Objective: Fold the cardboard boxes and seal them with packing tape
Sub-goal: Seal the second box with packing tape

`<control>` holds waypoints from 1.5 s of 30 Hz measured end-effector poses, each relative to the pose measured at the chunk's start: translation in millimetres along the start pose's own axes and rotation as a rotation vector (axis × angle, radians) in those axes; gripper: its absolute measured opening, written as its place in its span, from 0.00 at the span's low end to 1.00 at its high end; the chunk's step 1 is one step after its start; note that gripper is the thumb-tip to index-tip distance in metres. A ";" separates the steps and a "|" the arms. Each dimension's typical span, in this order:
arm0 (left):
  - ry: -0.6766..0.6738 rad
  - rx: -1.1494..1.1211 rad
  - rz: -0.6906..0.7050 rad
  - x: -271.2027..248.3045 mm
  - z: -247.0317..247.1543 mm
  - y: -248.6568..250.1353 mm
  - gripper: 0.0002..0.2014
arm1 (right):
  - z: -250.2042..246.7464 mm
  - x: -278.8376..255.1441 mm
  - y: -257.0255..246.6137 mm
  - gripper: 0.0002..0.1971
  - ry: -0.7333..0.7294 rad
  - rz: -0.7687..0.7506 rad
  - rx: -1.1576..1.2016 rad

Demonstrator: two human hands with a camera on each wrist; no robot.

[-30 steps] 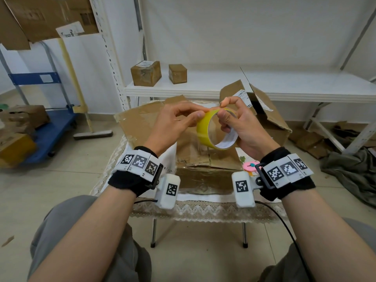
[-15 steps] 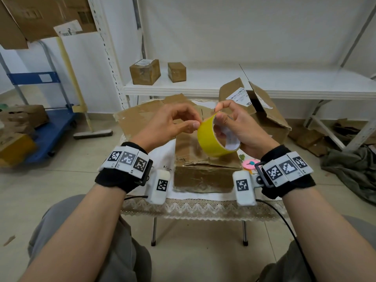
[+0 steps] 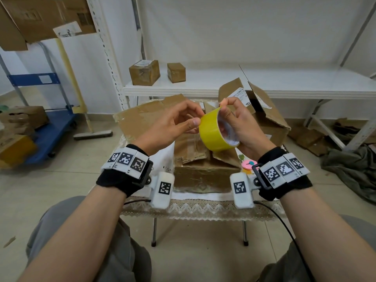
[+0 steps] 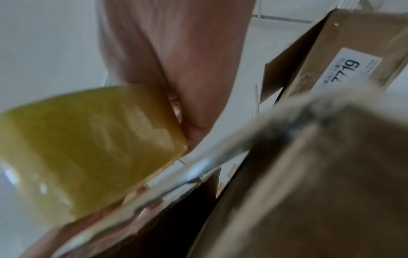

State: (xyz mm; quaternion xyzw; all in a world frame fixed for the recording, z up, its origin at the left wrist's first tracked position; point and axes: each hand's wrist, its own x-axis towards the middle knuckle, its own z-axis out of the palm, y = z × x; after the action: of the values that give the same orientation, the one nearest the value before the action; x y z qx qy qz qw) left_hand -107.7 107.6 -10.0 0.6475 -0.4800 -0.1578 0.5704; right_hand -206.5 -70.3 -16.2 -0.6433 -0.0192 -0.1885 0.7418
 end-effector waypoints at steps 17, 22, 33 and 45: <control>0.132 0.003 -0.089 1.1 -2.6 -8.9 0.14 | -6.8 3.3 21.6 0.24 0.049 0.141 0.073; 0.128 -0.027 -0.139 2.1 4.2 -7.6 0.14 | -9.5 6.6 25.8 0.23 0.081 0.150 0.127; -0.078 0.151 -0.188 3.7 12.3 -11.7 0.40 | -8.9 6.2 28.9 0.23 0.035 0.175 -0.004; -0.142 0.231 -0.138 -1.1 9.9 -15.6 0.24 | -10.4 5.3 29.2 0.24 0.052 0.186 0.101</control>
State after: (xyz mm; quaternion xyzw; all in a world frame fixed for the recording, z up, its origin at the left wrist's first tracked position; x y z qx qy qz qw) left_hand -108.8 100.9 -27.2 0.7277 -0.4884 -0.1859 0.4443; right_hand -194.9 -78.6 -44.2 -0.5991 0.0503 -0.1344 0.7877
